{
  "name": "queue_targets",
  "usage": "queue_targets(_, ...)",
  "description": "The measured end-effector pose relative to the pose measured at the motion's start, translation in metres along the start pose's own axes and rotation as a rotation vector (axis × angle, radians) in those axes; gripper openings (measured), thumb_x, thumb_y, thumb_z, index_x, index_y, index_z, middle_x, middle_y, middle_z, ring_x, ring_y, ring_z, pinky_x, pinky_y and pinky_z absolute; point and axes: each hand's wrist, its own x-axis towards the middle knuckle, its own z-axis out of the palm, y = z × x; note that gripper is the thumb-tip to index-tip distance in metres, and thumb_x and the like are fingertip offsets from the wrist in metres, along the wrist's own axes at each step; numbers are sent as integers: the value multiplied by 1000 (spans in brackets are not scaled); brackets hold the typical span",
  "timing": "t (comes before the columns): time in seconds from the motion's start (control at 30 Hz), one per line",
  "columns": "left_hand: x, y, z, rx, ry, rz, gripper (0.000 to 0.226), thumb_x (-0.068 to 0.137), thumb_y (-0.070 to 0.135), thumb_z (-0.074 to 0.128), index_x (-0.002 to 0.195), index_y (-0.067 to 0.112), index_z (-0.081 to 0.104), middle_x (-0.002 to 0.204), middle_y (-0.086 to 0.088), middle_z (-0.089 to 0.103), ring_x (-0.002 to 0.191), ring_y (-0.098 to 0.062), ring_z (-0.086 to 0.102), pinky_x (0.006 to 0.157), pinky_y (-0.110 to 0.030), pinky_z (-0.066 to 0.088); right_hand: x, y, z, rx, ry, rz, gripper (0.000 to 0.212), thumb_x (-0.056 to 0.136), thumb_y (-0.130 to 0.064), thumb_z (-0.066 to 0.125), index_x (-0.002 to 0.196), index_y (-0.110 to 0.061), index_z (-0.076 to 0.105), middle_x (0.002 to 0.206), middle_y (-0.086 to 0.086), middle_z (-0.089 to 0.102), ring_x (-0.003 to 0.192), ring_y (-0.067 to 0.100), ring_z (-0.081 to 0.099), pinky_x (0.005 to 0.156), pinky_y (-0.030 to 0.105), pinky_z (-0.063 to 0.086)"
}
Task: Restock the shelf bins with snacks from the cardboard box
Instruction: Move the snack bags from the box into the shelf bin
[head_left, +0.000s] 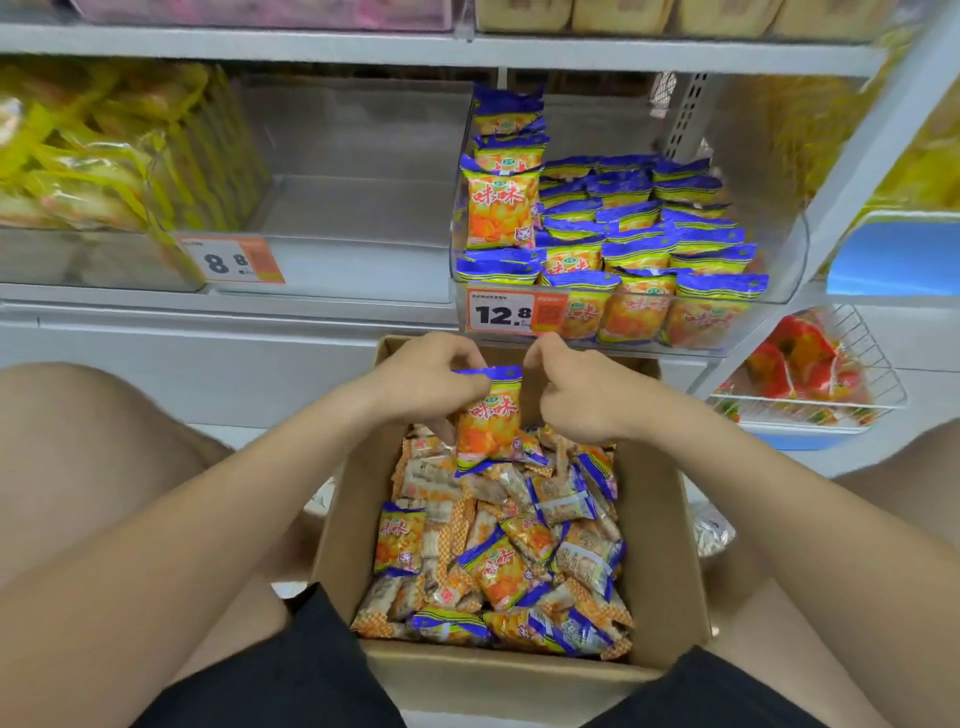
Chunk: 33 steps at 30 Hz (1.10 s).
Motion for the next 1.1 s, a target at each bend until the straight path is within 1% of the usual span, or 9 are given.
queue_targets(0.17,-19,30,-24,-183,156,287,11,97,12,72,104,20,73,106,-1,76,93,-15,73,77,-40,62,-13,-3,-17,471,170,-148,30,90,-30,73,118,-26,63,100,-10,74,85,9,69,71,29,54)
queue_targets(0.27,-21,39,-33,-263,254,384,18,97,21,76,114,21,73,115,-2,72,98,-24,76,81,-43,64,-19,-11,-23,613,312,-257,19,92,-30,78,109,-26,71,99,-12,77,92,4,72,84,29,60)
queue_targets(0.37,-18,44,-37,-287,432,454,19,97,30,75,113,21,69,112,2,72,92,-18,76,69,-38,64,-16,-16,-34,628,422,-262,23,95,-36,76,112,-22,70,97,-13,77,94,3,72,85,34,62)
queue_targets(0.5,-7,42,-44,-67,774,472,11,100,21,64,110,25,65,105,11,67,90,-7,65,69,-23,53,3,-16,-49,612,825,-185,51,94,-46,74,131,-25,46,110,-7,76,95,7,73,83,37,60)
queue_targets(0.6,4,31,-45,49,730,387,29,92,19,66,120,26,61,114,8,57,92,-5,62,78,-31,55,23,-16,-61,558,1022,-232,47,93,-38,78,122,-24,43,107,-7,74,92,4,72,81,36,60)
queue_targets(0.77,6,26,-37,80,599,338,41,92,20,68,129,28,51,121,12,60,95,-3,65,77,-33,57,61,-16,-58,435,915,-183,50,87,-40,84,123,-21,55,99,-9,73,84,1,72,76,33,63)
queue_targets(0.9,6,26,-39,90,596,341,40,93,19,69,126,30,50,118,13,62,85,4,66,71,-30,59,69,-19,-52,378,933,-191,65,86,-41,83,135,-28,43,85,-6,72,82,9,71,72,33,59)
queue_targets(1.0,5,26,-38,108,627,365,32,92,21,70,116,33,52,110,14,62,78,-1,67,72,-37,59,67,-23,-48,237,919,-236,48,92,-40,77,126,-29,45,84,-5,69,81,17,70,67,40,60)
queue_targets(1.1,4,24,-36,188,685,383,19,89,22,67,98,32,54,90,12,60,74,-8,63,71,-43,56,64,-25,-46,164,865,-257,38,99,-41,67,131,-26,52,95,-3,68,85,13,67,66,29,56)
